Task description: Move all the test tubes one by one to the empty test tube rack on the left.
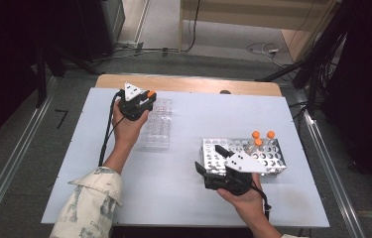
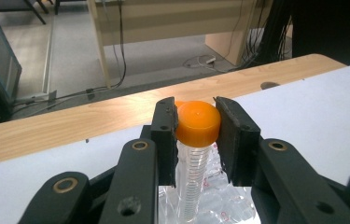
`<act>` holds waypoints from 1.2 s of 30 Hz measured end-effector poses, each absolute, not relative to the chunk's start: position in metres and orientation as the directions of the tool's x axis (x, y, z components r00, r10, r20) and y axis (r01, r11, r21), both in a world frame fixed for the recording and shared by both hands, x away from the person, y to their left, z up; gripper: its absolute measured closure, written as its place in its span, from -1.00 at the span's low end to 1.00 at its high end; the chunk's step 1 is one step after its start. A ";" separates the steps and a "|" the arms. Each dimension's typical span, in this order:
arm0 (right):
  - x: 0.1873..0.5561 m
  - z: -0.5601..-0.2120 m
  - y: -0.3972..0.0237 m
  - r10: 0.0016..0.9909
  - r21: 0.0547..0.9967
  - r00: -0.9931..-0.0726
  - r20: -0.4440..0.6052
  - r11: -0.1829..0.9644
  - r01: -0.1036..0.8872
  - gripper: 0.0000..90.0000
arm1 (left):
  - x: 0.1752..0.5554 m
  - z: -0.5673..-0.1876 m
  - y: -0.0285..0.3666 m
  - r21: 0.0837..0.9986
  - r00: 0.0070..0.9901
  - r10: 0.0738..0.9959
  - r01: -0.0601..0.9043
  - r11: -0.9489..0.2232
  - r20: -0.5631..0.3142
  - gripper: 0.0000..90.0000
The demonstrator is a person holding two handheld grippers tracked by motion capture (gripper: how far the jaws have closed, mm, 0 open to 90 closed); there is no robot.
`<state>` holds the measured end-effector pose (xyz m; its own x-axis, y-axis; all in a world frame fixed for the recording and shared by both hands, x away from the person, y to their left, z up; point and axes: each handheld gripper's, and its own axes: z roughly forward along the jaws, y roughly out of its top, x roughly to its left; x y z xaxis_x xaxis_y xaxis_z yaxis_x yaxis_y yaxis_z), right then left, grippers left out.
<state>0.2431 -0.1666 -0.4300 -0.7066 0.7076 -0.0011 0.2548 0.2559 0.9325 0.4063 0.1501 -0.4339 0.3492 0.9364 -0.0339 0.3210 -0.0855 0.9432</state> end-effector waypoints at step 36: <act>0.237 -0.424 -0.211 0.782 0.944 -0.624 -0.011 0.214 0.251 -0.61 | 0.342 -0.424 0.154 0.942 0.369 0.924 0.335 -0.030 -0.102 -0.51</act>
